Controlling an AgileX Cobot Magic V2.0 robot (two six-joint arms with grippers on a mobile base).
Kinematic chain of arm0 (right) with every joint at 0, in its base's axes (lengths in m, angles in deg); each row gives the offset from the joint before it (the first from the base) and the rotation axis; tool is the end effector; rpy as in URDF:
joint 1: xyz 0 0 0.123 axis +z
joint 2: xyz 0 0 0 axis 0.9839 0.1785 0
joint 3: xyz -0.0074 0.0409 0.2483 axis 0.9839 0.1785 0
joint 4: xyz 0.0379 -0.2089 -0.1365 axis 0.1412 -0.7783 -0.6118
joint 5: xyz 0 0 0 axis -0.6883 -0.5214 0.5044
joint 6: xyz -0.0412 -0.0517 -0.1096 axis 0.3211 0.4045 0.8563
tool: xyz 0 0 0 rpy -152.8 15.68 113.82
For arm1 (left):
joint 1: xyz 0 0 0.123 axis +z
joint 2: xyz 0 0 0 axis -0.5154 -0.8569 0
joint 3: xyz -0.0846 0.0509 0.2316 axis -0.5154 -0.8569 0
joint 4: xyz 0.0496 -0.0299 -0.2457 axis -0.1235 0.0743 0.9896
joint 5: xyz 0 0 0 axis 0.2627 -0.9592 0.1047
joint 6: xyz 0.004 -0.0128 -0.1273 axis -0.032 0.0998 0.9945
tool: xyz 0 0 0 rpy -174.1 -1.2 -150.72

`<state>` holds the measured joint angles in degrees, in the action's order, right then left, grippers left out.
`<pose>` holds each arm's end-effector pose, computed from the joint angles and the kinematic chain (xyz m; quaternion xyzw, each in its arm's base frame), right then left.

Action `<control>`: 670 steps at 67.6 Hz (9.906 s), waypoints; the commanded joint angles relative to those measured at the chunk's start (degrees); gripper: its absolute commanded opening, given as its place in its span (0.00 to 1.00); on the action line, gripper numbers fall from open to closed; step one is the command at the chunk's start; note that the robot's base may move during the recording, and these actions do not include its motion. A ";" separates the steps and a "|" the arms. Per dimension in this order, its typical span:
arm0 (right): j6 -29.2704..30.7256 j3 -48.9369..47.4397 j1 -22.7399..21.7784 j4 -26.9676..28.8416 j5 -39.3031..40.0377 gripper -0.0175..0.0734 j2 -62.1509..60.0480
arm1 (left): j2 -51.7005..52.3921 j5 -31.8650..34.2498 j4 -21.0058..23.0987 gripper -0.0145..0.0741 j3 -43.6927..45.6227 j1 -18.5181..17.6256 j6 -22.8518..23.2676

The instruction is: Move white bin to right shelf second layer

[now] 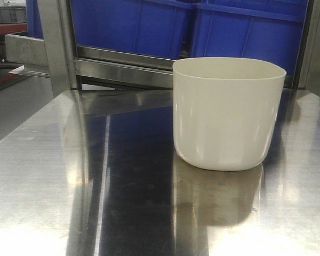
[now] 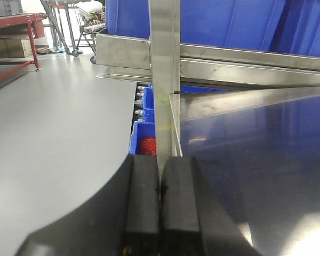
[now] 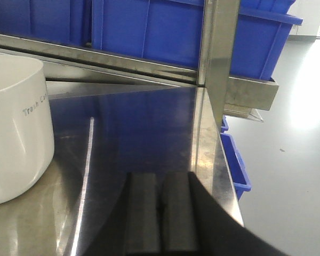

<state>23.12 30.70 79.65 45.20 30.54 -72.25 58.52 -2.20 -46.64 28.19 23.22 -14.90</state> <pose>0.1281 0.0014 0.1907 0.0063 0.7259 0.0133 0.6876 0.1262 -0.0173 0.1974 0.0548 0.7212 -0.0417 0.6893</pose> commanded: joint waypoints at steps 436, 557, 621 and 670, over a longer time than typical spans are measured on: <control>-3.32 -32.28 -1.84 -4.64 -20.35 0.24 25.03 | 0.87 4.91 0.00 0.26 -2.11 -0.04 0.17; -3.32 -32.28 -1.84 -4.64 -20.35 0.24 25.03 | 0.87 4.91 0.00 0.26 -2.11 -0.04 0.17; -3.32 -32.28 -1.84 -4.64 -20.35 0.24 25.03 | 0.87 4.91 0.00 0.26 -2.11 -0.04 0.17; -3.32 -32.28 -1.84 -4.64 -20.35 0.24 25.03 | 0.87 4.91 0.00 0.26 -2.11 -0.04 0.17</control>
<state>20.01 0.06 78.15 40.54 4.40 -47.44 58.52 -2.20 -46.64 28.19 23.22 -14.90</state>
